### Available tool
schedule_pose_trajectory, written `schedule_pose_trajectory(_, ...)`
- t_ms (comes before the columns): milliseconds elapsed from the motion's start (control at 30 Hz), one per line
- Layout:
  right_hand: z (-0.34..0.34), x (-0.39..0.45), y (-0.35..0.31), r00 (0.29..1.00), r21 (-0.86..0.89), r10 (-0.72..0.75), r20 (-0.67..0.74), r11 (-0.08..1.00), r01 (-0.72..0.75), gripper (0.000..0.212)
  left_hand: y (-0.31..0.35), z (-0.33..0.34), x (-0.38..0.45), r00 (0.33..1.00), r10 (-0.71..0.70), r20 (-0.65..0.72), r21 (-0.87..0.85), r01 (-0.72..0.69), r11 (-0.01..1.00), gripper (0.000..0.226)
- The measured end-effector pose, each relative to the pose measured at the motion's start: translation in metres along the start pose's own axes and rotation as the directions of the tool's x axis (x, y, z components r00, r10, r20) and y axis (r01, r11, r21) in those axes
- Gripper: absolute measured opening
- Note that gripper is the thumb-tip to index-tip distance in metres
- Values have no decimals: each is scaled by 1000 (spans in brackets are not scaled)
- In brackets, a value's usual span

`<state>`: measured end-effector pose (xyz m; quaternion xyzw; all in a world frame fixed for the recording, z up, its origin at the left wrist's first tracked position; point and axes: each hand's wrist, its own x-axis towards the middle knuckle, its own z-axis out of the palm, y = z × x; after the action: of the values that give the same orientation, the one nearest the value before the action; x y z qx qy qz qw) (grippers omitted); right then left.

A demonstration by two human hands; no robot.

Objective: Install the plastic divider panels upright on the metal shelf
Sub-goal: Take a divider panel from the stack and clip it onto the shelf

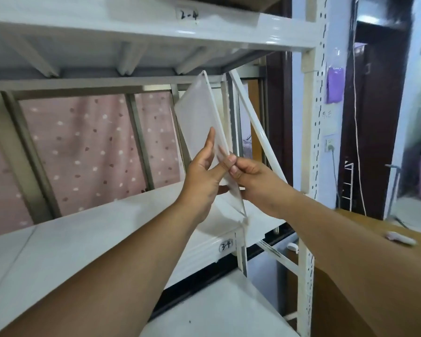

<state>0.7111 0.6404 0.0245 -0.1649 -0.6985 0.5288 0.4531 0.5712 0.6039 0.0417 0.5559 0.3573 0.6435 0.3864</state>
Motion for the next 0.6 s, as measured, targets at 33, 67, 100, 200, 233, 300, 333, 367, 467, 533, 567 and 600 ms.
schedule_pose_trajectory(33, -6, -1, 3, 1000, -15, 3, -13, 1000, -3, 34, -3, 4, 2, 1000, 1, 5, 10, -1, 1000, 75)
schedule_pose_trajectory(67, -11, -2, 4, 1000, -26, 6, -22, 1000, -6, 33, -5, 7, 4, 1000, -1, 12, 15, 0, 1000, 74)
schedule_pose_trajectory(100, -16, -2, 5, 1000, -33, 7, -26, 999, -8, 32, -8, 11, 6, 1000, -6, 17, 19, 5, 1000, 73)
schedule_pose_trajectory(200, -28, -1, 7, 999, -54, -5, -38, 999, 3, 31, -11, 21, 14, 1000, -13, 20, 27, 12, 1000, 73)
schedule_pose_trajectory(233, -30, 0, 7, 999, -60, -13, -43, 998, 10, 30, -11, 24, 17, 1000, -12, 21, 30, 12, 999, 72)
schedule_pose_trajectory(300, -36, 2, 10, 999, -50, -21, -43, 999, 18, 29, -14, 29, 21, 1000, -14, 20, 49, 13, 999, 72)
schedule_pose_trajectory(333, -39, 2, 13, 999, -39, -22, -42, 999, 20, 28, -16, 30, 23, 1000, -14, 20, 60, 13, 998, 72)
schedule_pose_trajectory(367, -41, 3, 15, 999, -30, -23, -41, 999, 22, 28, -18, 31, 24, 1000, -15, 19, 68, 14, 998, 71)
schedule_pose_trajectory(467, -45, 5, 22, 999, -45, -32, -44, 999, 30, 29, -23, 32, 26, 1000, -9, 11, 86, 8, 996, 71)
schedule_pose_trajectory(533, -46, 7, 25, 998, -62, -40, -42, 997, 37, 30, -25, 33, 27, 1000, -1, 3, 105, 0, 994, 70)
schedule_pose_trajectory(567, -46, 8, 25, 998, -68, -41, -41, 997, 38, 31, -25, 33, 27, 1000, 2, -1, 113, -2, 994, 70)
schedule_pose_trajectory(600, -46, 8, 26, 998, -76, -43, -41, 996, 39, 31, -26, 33, 27, 1000, 4, -6, 116, -3, 993, 70)
